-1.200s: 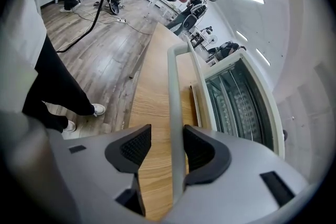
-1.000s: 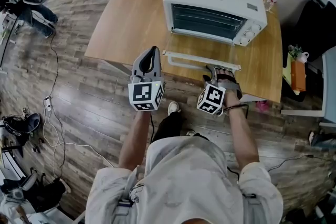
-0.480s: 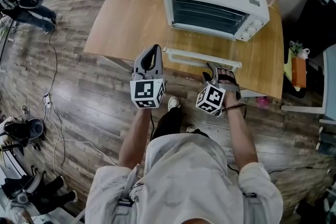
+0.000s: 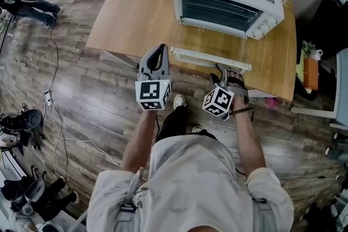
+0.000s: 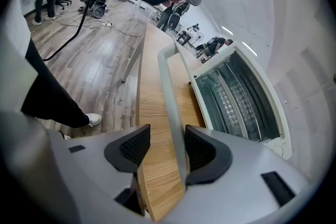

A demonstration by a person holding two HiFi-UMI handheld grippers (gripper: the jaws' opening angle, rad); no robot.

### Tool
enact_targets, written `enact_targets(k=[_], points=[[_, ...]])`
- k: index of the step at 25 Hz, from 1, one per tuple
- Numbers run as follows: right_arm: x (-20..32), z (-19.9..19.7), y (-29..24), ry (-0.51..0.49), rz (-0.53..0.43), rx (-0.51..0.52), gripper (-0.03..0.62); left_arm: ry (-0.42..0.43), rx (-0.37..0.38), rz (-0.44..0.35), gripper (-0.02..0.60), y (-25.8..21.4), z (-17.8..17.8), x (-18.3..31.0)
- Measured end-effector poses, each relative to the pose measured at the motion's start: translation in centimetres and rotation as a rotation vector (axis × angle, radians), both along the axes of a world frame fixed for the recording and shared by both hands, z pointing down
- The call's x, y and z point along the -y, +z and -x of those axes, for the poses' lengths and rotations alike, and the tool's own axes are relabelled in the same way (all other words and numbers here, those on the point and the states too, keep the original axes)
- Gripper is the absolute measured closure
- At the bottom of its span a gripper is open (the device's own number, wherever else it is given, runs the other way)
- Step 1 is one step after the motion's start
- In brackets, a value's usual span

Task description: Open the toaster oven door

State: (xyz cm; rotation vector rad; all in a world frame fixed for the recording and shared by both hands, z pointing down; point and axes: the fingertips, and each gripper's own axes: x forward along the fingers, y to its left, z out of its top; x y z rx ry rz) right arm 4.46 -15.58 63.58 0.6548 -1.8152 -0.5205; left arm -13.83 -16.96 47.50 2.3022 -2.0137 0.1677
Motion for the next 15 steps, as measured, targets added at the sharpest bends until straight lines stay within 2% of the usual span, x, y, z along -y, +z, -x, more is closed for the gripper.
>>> enact_targets(k=[15], points=[[-1.4, 0.1, 2.5, 0.036, 0.037, 0.017, 0.367, 0.000, -0.006, 0.029, 0.575, 1.4, -0.1, -0.2]])
